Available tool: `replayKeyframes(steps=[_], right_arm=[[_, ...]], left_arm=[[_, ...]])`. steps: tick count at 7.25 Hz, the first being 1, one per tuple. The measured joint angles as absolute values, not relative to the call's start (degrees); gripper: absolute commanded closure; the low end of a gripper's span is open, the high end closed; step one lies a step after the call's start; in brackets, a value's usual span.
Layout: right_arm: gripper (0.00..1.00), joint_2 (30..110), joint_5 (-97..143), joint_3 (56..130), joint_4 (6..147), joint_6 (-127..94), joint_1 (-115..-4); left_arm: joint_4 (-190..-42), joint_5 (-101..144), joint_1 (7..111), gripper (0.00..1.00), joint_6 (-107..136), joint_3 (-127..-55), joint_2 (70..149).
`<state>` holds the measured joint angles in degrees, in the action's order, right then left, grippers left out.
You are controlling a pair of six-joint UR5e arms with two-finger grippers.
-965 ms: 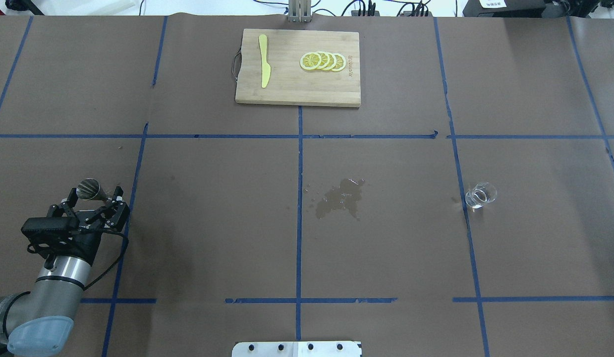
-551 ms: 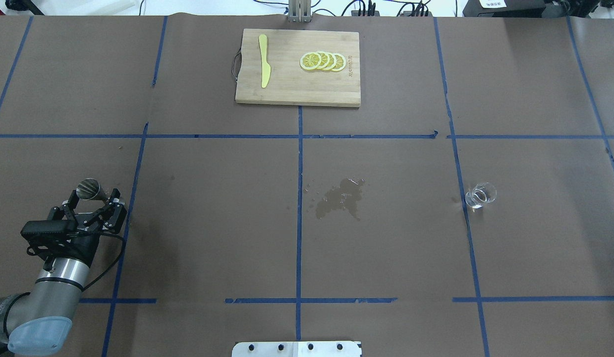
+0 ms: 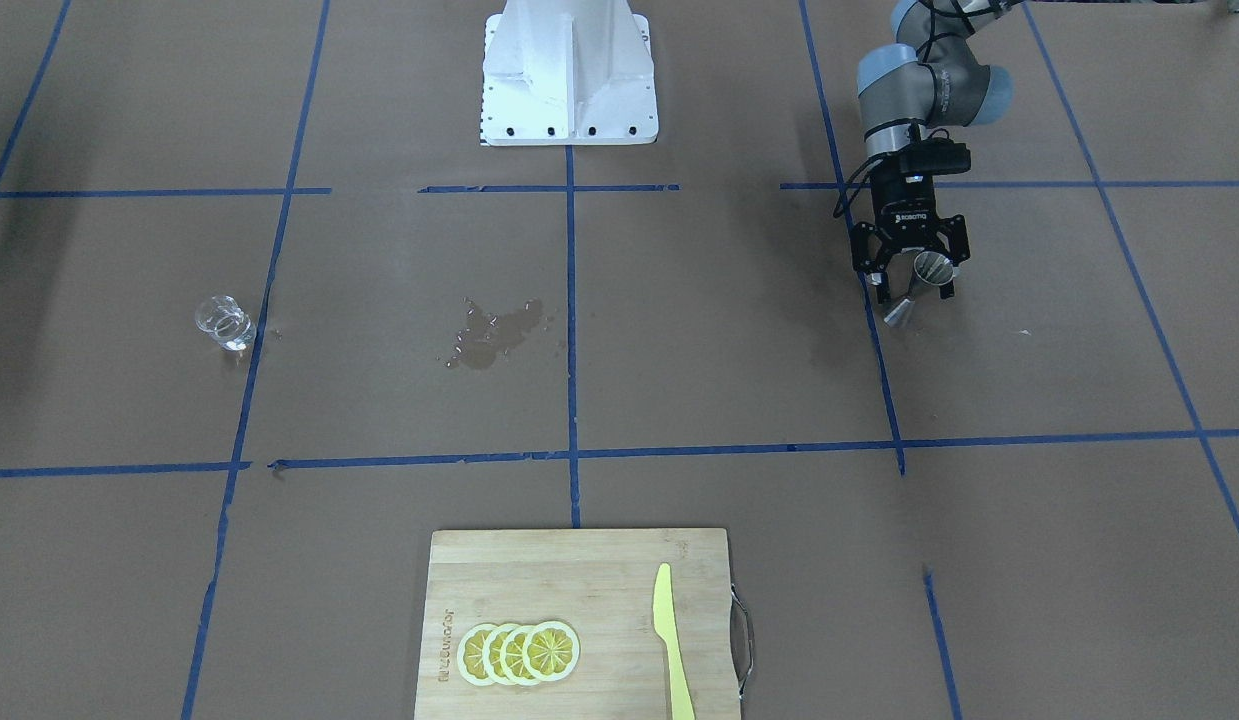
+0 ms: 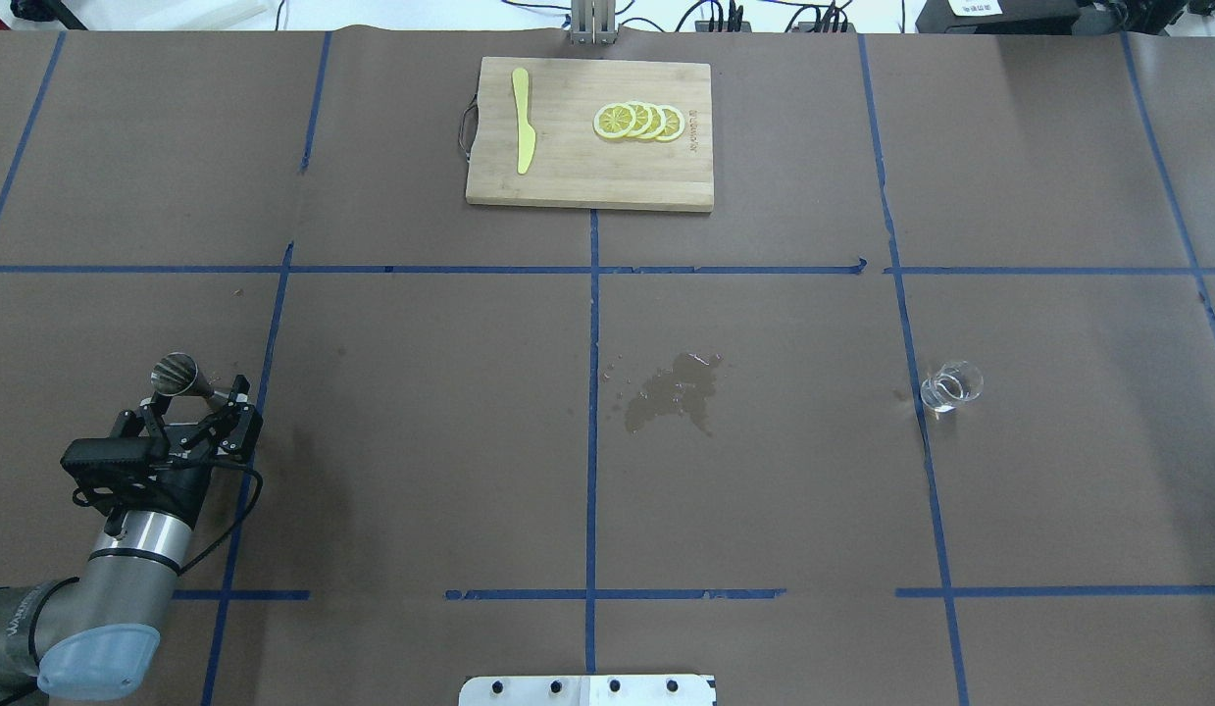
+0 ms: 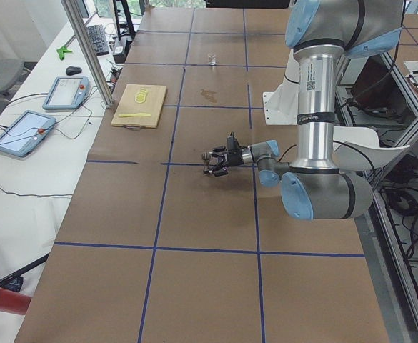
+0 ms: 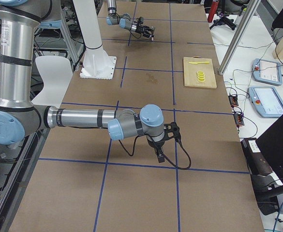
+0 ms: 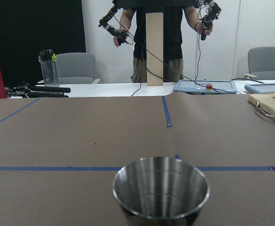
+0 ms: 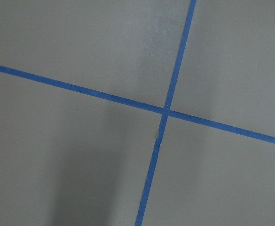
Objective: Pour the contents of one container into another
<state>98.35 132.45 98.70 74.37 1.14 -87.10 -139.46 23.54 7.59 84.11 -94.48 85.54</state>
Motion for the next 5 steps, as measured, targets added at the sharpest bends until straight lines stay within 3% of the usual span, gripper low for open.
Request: replayKeyframes(steps=[1, 5], right_arm=[[0.00, 98.33, 132.45, 98.70, 74.39, 1.14, -87.10], [0.00, 98.20, 132.43, 98.71, 74.36, 1.14, -87.10]], left_arm=[[-140.04, 23.55, 7.58, 0.50, 84.11, -94.28, 85.61], [-142.24, 23.48, 7.56, 0.51, 84.11, -93.36, 85.53]])
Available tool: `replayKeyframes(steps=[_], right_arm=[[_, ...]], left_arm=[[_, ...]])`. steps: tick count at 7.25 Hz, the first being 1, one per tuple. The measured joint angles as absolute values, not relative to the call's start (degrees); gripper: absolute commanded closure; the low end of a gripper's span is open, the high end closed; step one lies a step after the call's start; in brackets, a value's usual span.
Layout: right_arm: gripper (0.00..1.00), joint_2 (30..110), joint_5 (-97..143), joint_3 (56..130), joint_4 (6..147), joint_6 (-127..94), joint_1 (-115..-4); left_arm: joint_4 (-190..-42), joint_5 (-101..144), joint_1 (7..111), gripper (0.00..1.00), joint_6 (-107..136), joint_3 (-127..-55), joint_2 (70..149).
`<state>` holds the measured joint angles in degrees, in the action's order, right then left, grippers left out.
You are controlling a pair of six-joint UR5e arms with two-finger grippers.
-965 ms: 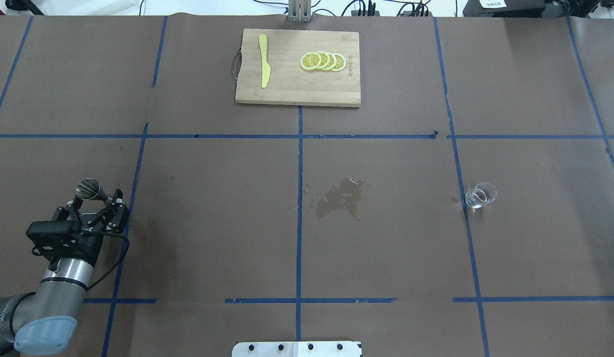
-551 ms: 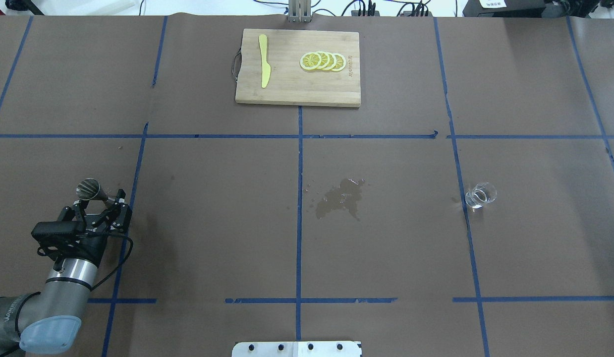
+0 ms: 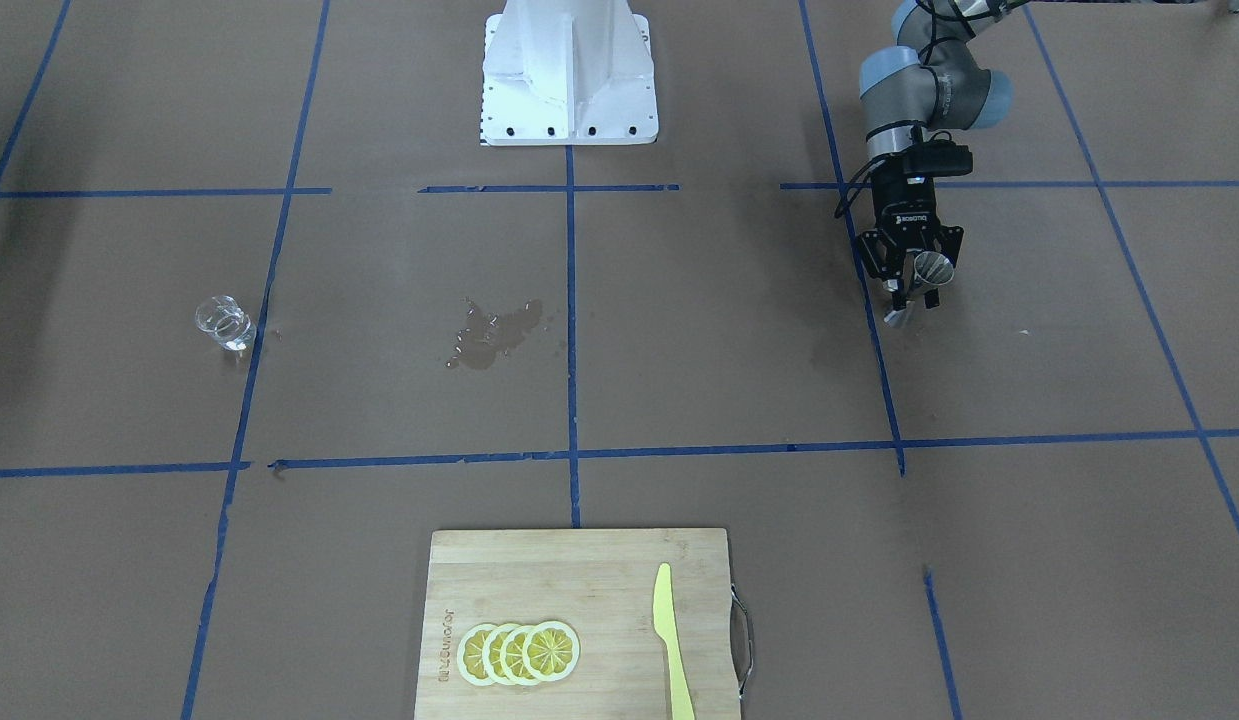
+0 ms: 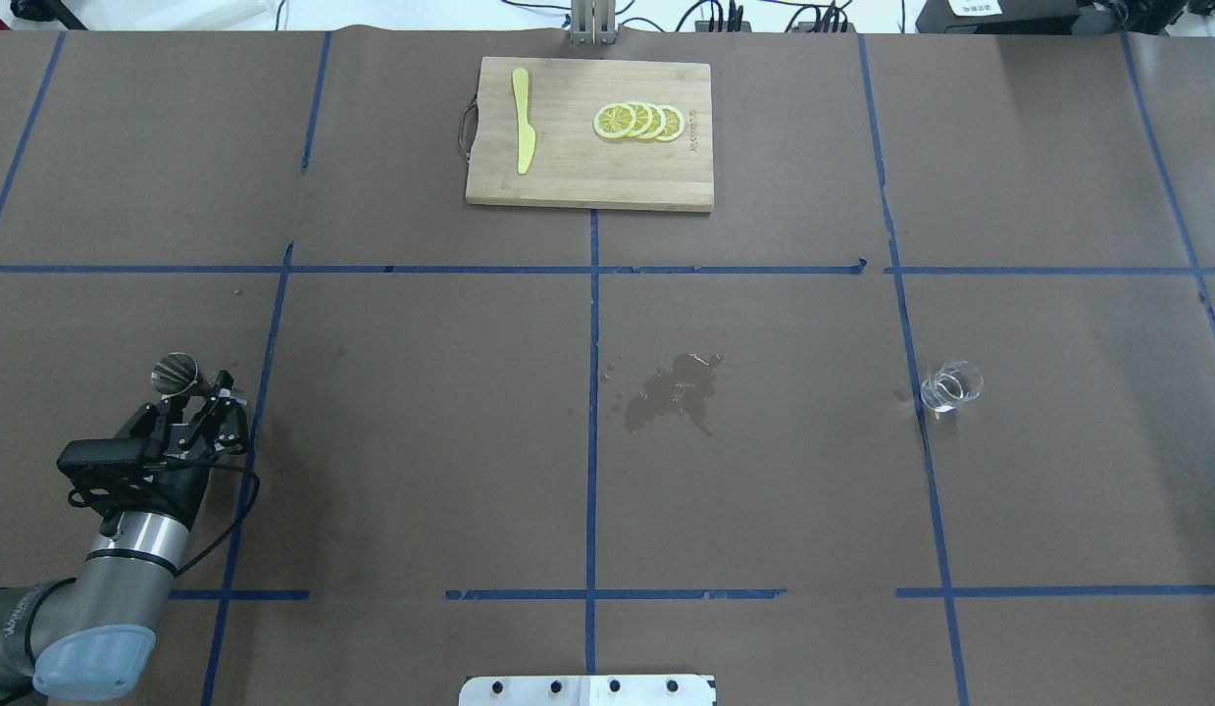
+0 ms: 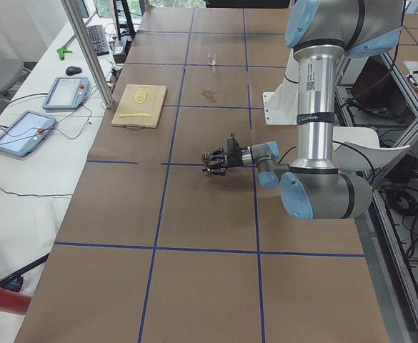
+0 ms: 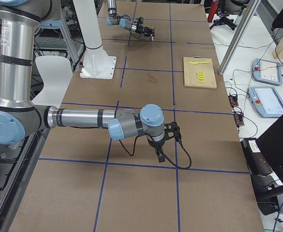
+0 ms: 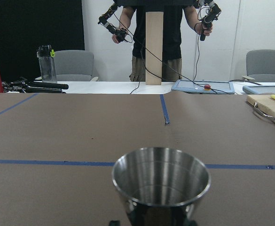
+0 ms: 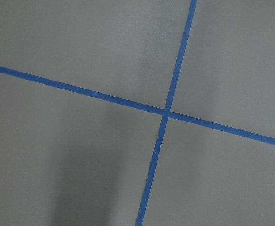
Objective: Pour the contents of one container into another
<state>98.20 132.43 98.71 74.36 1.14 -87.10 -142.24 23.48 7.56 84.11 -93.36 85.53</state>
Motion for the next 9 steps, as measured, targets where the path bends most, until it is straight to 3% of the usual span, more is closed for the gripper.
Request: replayKeyframes(steps=[1, 3, 9], right_arm=[[0.00, 98.19, 132.39, 98.75, 74.36, 1.14, -87.10], [0.00, 98.18, 132.37, 98.78, 74.36, 1.14, -87.13], [0.00, 98.17, 132.42, 98.81, 74.36, 1.12, -87.24]], left_arm=[[-142.27, 23.47, 7.57, 0.58, 84.11, -93.36, 85.52], [-142.49, 23.47, 7.60, 1.00, 84.11, -93.46, 85.52], [-146.59, 23.41, 7.74, 1.00, 79.81, -95.73, 85.28]])
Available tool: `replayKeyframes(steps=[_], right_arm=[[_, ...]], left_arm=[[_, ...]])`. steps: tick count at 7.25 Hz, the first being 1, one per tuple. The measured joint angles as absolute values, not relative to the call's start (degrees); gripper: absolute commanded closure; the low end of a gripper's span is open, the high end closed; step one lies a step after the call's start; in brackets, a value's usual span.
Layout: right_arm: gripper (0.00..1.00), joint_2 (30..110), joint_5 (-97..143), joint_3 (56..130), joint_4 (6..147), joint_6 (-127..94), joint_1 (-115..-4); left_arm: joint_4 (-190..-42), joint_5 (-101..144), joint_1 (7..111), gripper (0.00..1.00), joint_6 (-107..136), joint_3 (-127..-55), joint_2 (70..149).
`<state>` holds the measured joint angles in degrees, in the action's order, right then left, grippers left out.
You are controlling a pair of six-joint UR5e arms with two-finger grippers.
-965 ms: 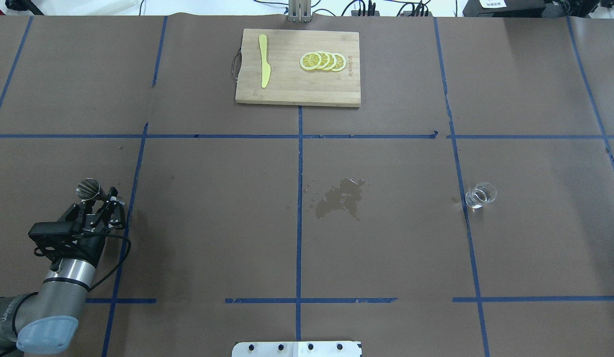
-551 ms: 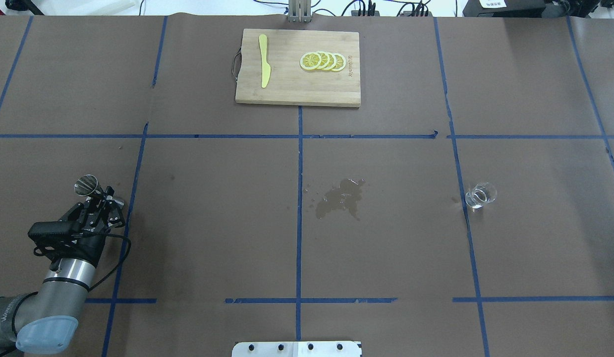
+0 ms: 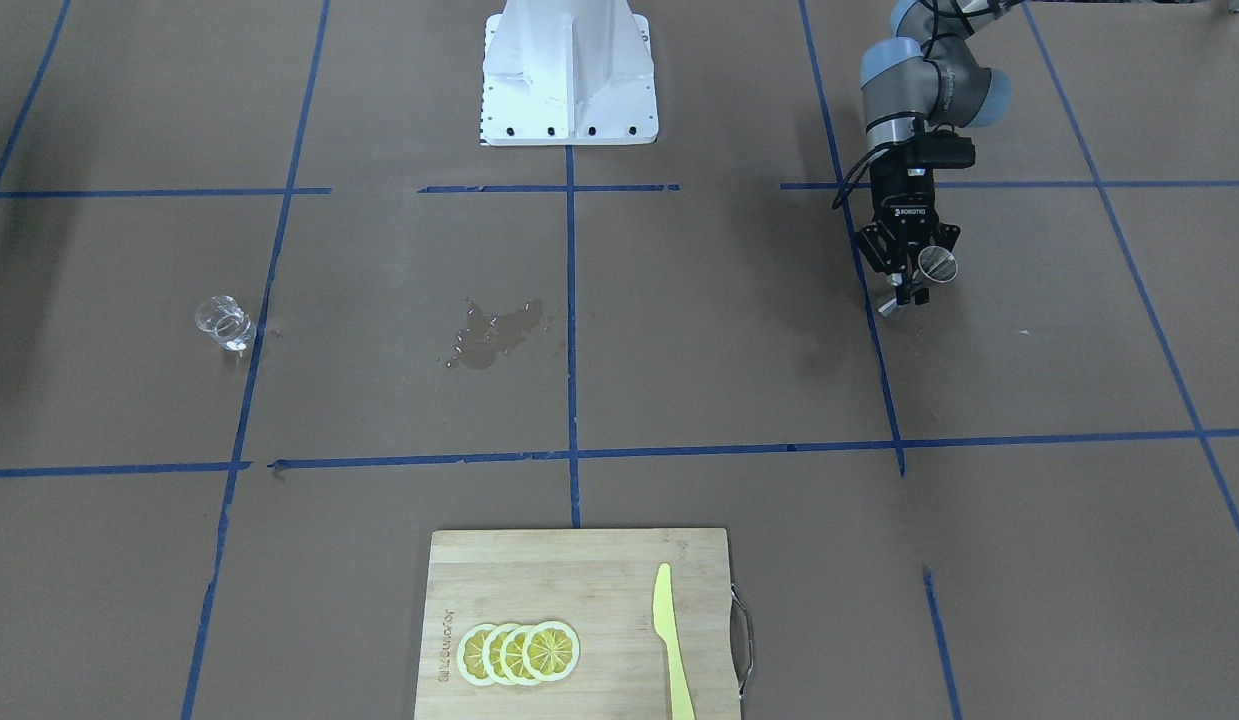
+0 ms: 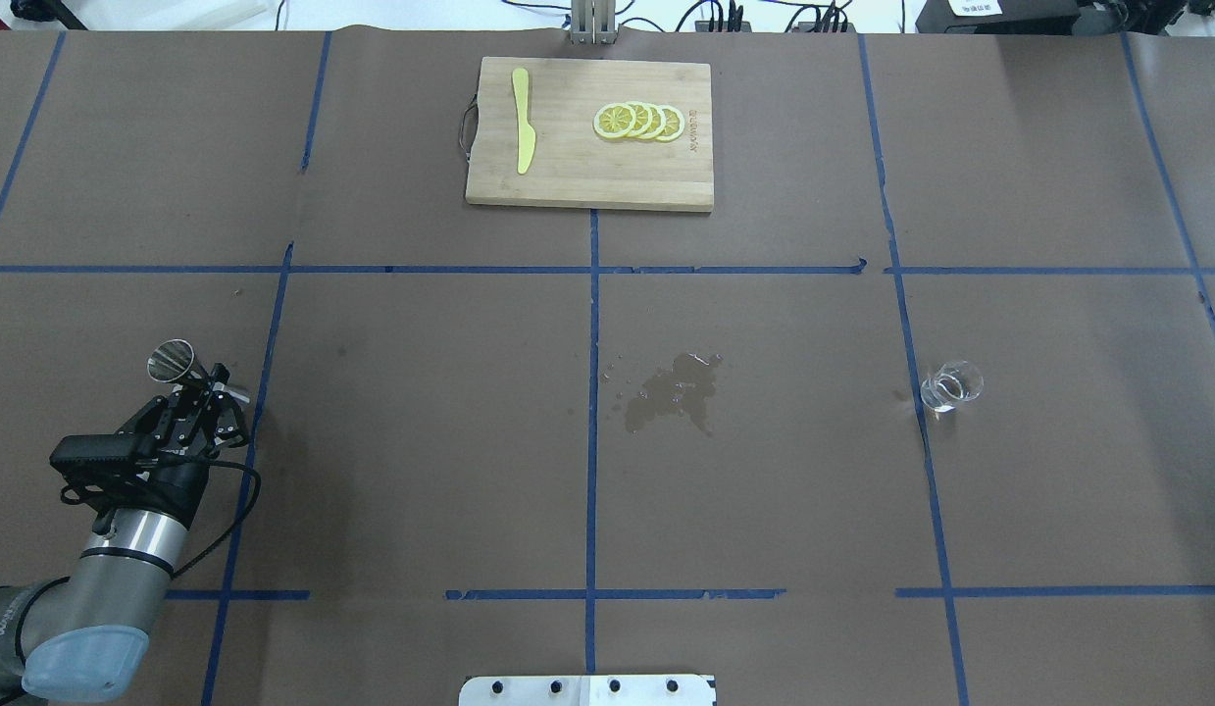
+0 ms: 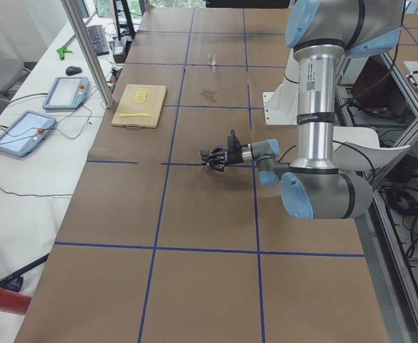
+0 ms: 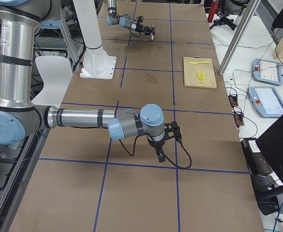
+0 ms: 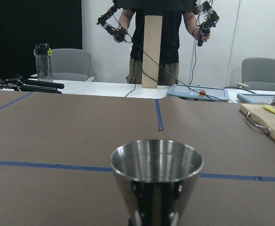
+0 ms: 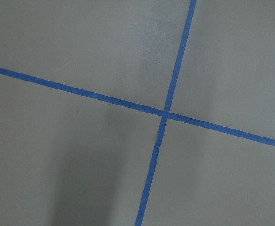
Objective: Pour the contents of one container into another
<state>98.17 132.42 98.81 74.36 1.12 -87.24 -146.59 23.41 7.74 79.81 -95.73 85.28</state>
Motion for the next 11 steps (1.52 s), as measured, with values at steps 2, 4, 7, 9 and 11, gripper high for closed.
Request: replayKeyframes(steps=[2, 4, 7, 9, 11], right_arm=[[0.00, 98.17, 132.47, 98.86, 74.39, 1.01, -87.28], [0.00, 98.17, 132.53, 98.88, 74.36, 0.15, -87.40], [0.00, 98.11, 132.54, 98.94, 74.36, -0.47, -87.58], [0.00, 98.06, 132.54, 99.05, 74.35, -0.52, -87.82], [0.00, 97.71, 132.62, 99.23, 74.35, -0.51, -87.88]], left_arm=[[-159.06, 23.60, 7.74, 1.00, 63.80, -97.63, 85.21], [-176.71, 27.17, 7.47, 1.00, 40.43, -98.30, 87.30], [-182.35, 49.97, 10.16, 1.00, 25.50, -99.49, 96.09], [-175.08, 75.67, 20.78, 1.00, 21.18, -99.50, 103.06], [-162.01, 93.23, 28.15, 1.00, 18.16, -98.63, 114.22]])
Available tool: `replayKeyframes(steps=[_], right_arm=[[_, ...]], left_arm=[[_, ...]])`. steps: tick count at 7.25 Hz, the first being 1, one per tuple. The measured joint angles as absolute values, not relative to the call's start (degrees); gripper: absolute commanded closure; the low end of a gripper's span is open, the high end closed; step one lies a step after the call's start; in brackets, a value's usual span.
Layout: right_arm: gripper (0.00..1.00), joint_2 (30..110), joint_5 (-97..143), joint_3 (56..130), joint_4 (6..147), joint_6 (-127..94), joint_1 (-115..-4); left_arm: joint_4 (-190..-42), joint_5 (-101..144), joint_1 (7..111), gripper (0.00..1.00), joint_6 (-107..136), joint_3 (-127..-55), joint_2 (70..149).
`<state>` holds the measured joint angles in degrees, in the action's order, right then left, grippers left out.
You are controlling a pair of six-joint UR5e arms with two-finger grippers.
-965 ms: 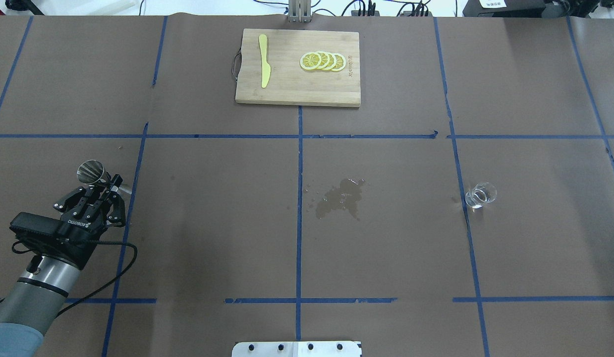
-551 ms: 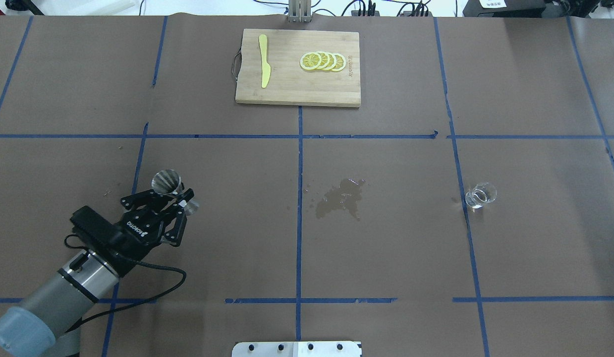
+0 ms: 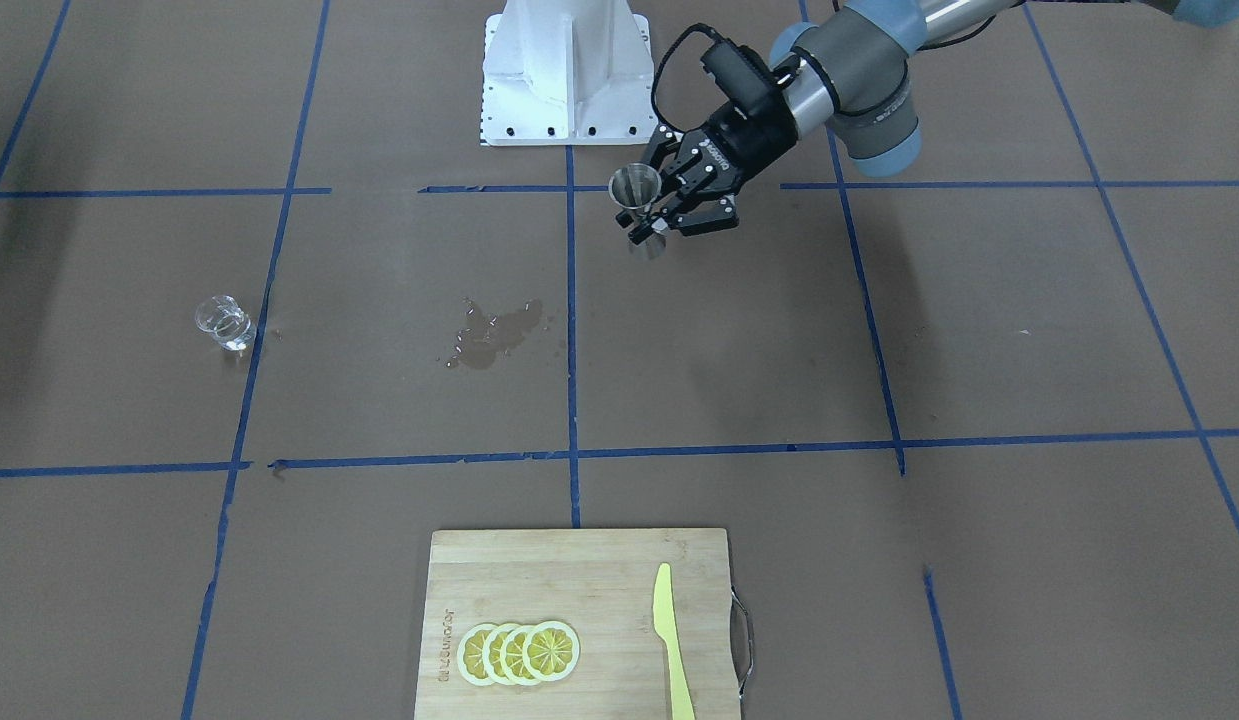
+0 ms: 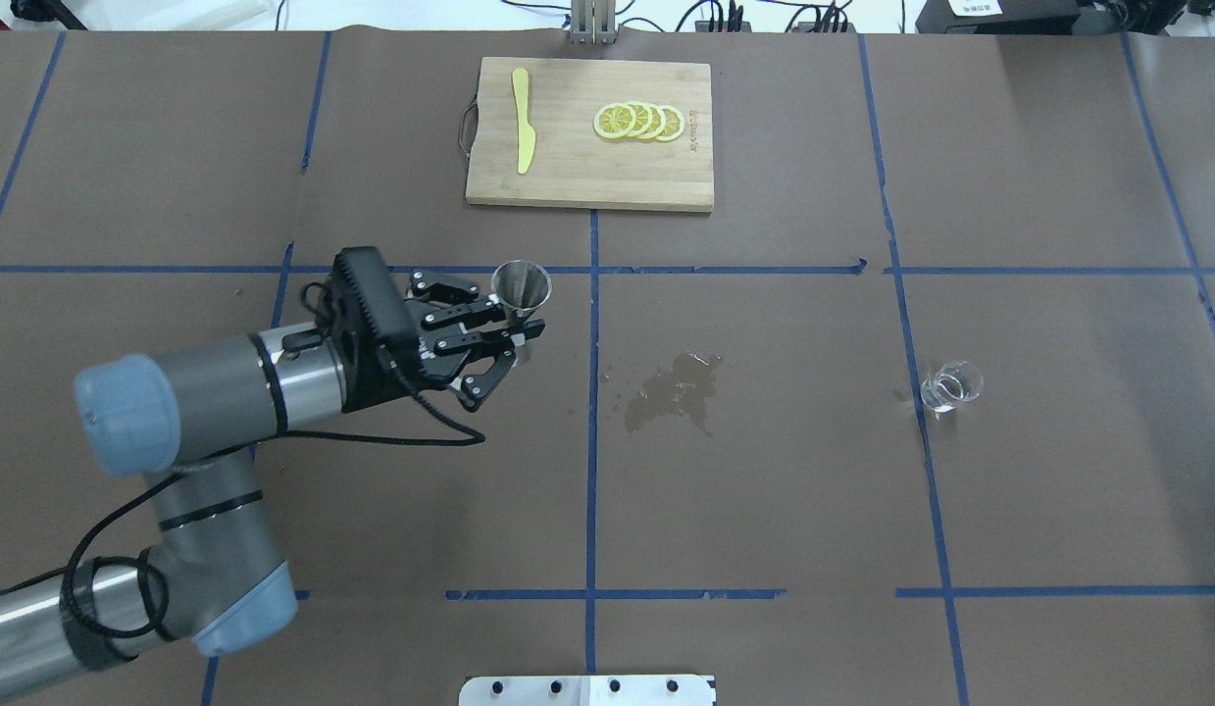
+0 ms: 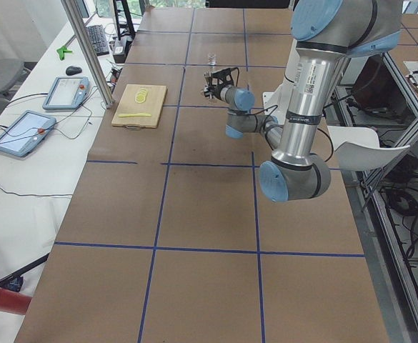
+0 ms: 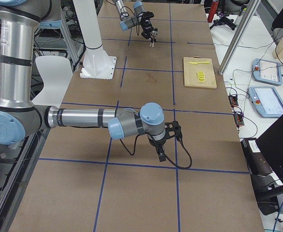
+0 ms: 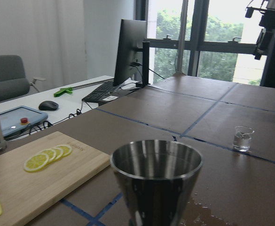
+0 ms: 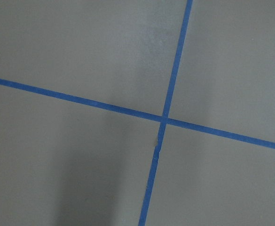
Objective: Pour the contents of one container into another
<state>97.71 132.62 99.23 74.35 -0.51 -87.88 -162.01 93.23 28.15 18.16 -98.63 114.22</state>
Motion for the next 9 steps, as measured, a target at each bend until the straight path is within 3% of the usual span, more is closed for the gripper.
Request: replayKeyframes(steps=[4, 6, 9], right_arm=[[0.00, 96.91, 133.54, 100.94, 74.20, -5.06, -87.84], [0.00, 96.05, 136.72, 102.43, 73.44, -11.06, -87.10], [0.01, 95.33, 138.20, 110.43, 73.22, -26.57, -79.15]], left_arm=[[-155.00, 111.71, 33.85, 1.00, 15.26, -87.30, 129.07], [-156.96, 117.19, 35.42, 1.00, 12.87, -85.64, 130.05], [-164.69, 118.12, 35.66, 1.00, 10.03, -85.23, 128.24]])
